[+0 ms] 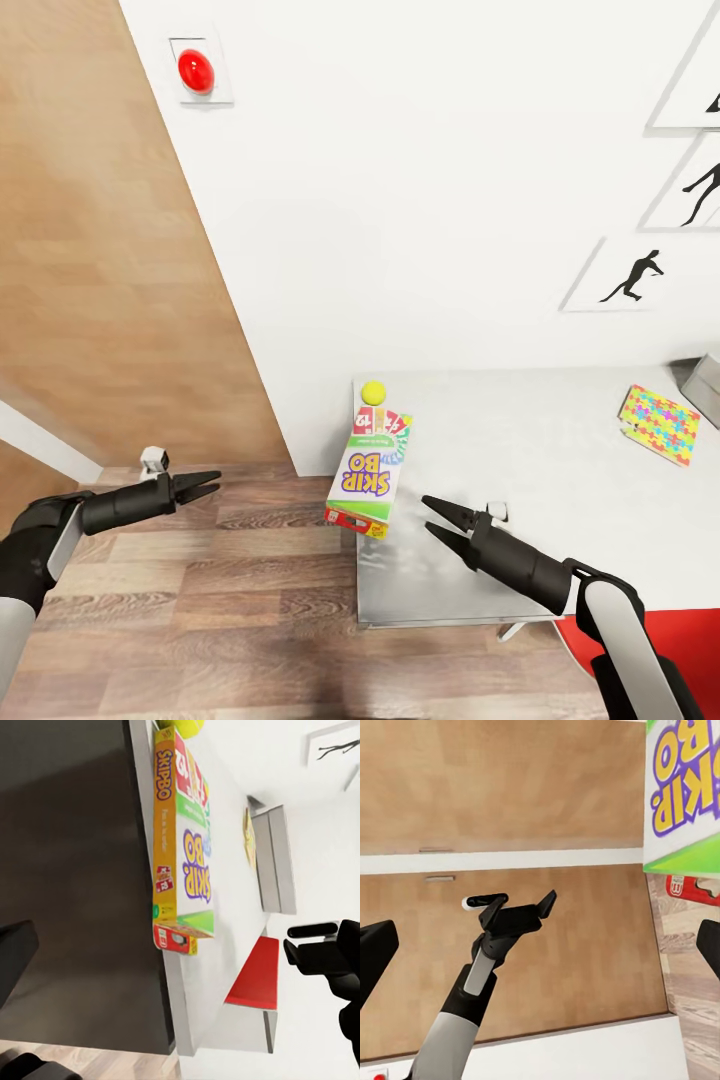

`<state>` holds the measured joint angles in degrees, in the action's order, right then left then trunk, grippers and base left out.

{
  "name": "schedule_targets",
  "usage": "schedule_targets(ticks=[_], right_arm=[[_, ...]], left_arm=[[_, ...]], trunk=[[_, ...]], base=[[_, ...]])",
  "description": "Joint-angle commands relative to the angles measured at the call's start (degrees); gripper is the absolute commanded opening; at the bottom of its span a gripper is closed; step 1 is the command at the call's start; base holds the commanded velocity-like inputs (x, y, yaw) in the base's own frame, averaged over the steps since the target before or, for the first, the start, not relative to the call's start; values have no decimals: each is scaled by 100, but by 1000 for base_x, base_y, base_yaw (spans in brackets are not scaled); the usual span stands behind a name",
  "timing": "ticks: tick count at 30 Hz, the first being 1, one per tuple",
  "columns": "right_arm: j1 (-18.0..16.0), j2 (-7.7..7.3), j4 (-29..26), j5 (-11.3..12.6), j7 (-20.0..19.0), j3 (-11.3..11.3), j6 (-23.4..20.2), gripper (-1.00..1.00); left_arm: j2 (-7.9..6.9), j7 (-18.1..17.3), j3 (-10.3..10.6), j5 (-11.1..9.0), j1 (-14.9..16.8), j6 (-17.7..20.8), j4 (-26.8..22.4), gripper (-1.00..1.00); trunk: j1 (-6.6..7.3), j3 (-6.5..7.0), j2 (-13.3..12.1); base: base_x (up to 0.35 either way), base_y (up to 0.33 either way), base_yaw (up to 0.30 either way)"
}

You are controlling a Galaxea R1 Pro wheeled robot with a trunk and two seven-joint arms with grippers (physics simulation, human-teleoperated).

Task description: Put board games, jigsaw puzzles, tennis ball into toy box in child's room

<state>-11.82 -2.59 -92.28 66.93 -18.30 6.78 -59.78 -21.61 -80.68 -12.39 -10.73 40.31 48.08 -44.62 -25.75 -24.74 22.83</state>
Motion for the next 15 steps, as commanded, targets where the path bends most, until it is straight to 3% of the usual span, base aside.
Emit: schedule_targets(ticks=[1,9,15], right_arm=[[-4,-2,0,-58,-59,5,-22,100],[-4,-11,0,-57,-60,-1,-22,100],[-4,-13,0,-57,-60,-10,-22,100]], left_arm=[[-1,-15,2,-8,3,59,-1,100],[-4,-22,6,-6,3,49,-2,100],[-9,-26,8,-3,3,31,-3,100]], trunk=[[-3,-8,9],[-3,7,9],[-3,45,9]], base=[[0,0,0],[0,11,-51],[0,171,-180]])
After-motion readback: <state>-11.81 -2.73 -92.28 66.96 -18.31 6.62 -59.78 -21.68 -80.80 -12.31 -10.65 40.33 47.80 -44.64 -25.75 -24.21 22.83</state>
